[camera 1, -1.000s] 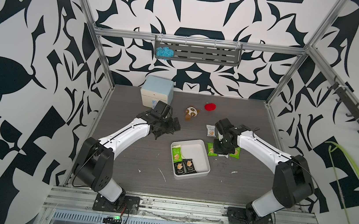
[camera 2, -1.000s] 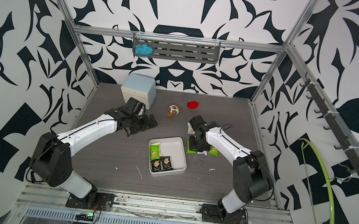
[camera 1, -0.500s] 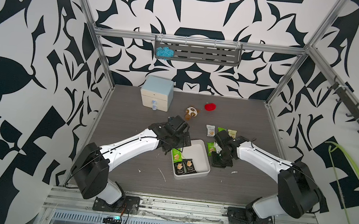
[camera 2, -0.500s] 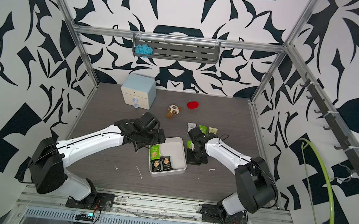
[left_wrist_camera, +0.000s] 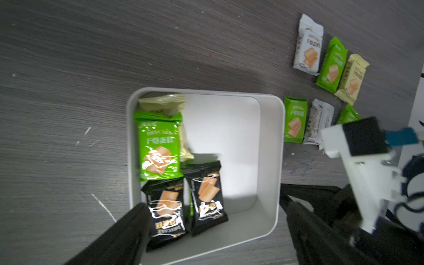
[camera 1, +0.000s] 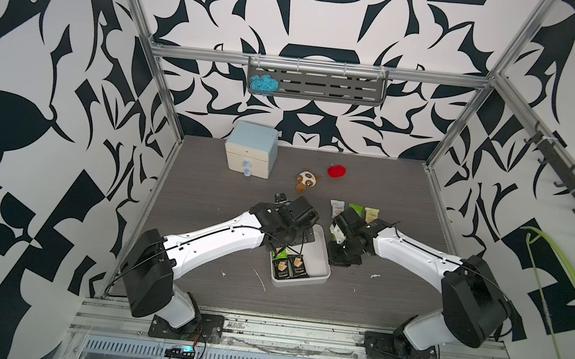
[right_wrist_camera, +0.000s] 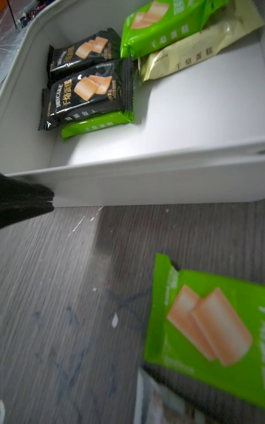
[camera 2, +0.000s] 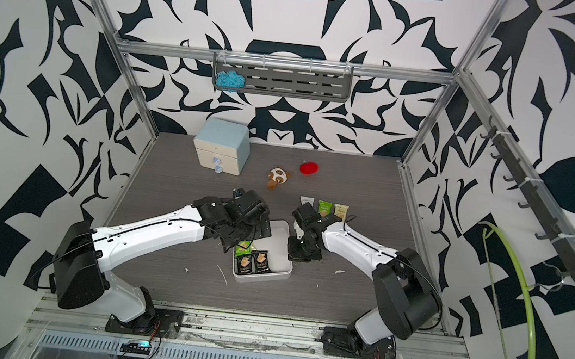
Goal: Take the cookies out of the storage box
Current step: Adjust the storage box at the center of the board.
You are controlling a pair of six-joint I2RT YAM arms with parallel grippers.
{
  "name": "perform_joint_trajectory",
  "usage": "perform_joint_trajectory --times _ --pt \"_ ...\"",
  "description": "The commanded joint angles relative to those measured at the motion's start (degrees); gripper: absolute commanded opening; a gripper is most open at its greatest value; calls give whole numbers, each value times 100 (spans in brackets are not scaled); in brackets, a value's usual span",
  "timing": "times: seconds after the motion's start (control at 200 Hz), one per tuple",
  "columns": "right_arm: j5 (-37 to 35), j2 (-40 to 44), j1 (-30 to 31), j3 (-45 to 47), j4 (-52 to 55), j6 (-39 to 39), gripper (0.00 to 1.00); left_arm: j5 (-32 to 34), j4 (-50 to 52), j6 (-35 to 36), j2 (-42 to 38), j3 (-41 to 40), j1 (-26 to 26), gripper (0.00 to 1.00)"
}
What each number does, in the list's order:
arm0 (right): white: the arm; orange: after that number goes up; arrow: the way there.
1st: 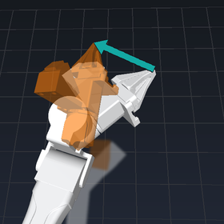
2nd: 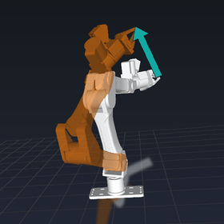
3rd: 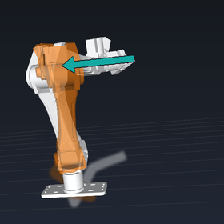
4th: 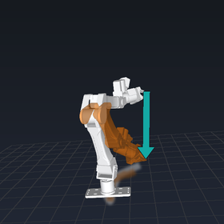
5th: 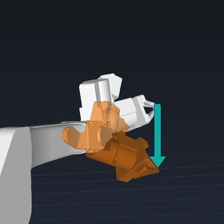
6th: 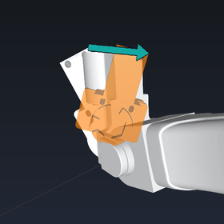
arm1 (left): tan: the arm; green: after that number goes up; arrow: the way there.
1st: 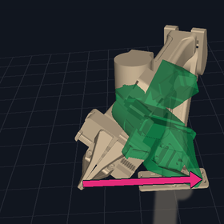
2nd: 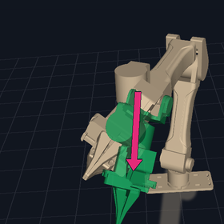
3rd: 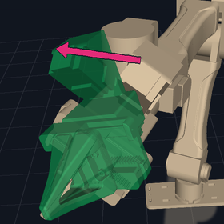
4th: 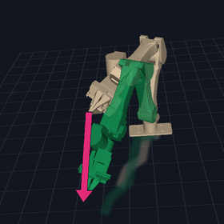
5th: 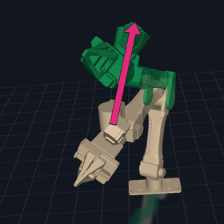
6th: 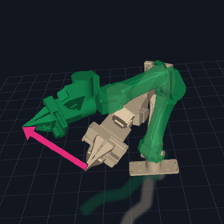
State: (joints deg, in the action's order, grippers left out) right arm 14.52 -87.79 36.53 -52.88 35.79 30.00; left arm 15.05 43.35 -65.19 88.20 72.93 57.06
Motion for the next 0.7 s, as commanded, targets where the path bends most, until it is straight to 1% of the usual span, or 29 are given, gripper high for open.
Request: perform_joint_trajectory --times 0.0,0.105,0.21,0.34,0.455,0.515,0.555,0.565,0.59,0.695 --pt "216 -10 174 -192 -236 103 0 486 579 -335 224 288 383 99" --pt "111 78 223 -180 -175 112 0 729 1005 -753 418 474 721 99" --pt "-385 287 222 -157 32 89 0 827 1487 -1091 561 526 973 100" --pt "-879 590 179 -58 328 41 0 813 1436 -1285 566 277 1200 98" --pt "-1151 841 61 96 546 67 2 728 1167 -1340 566 -12 1216 92" --pt "-1275 994 -11 199 649 72 4 736 1043 -1319 576 -112 1218 86" --pt "-1349 1103 -57 265 723 69 4 739 1003 -1300 604 -154 1204 86" --pt "-1367 1129 -76 284 740 70 3 741 1003 -1302 620 -164 1203 83" --pt "-1381 1204 -120 326 760 52 3 752 993 -1279 636 -179 1201 79" --pt "-1391 1488 -322 535 834 -18 4 685 903 -1160 752 -211 1159 72"
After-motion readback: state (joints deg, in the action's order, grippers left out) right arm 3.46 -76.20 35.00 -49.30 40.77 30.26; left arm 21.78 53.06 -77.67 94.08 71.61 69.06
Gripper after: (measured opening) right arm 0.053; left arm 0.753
